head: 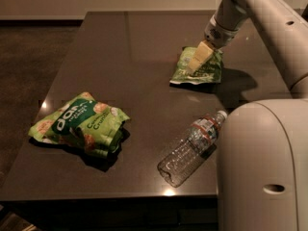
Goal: Move green jalapeno chip bag near green rice chip bag
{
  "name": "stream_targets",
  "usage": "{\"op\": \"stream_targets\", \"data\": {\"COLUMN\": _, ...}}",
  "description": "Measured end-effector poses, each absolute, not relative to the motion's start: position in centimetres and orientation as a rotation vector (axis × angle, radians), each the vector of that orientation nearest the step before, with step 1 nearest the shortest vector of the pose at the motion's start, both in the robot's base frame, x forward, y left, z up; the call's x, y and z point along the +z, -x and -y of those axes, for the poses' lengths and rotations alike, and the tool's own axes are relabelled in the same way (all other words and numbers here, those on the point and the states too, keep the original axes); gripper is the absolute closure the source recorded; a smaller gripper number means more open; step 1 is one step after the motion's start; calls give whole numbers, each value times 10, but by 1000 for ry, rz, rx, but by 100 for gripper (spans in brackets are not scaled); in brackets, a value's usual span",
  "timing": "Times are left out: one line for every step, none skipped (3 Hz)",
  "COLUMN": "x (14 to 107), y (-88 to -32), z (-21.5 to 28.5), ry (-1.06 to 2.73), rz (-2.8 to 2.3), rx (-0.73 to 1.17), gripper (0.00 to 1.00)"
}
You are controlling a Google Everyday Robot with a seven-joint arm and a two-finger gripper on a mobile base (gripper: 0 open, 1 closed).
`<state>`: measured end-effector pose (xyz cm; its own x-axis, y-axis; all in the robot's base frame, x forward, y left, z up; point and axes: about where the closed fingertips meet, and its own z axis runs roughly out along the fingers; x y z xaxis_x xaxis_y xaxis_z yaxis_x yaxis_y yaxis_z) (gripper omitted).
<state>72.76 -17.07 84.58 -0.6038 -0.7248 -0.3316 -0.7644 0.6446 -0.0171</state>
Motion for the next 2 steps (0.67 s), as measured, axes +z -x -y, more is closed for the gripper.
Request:
{"op": "stream_targets", "data": {"x": 846, "y": -730, "z": 170, "ry": 1201, "rz": -2551, "rx": 176, "gripper": 18}}
{"op": "stream_targets", "data": {"x": 846, "y": -729, "z": 167, "ry": 1226, "rz": -2541, "rx": 173, "gripper": 42}}
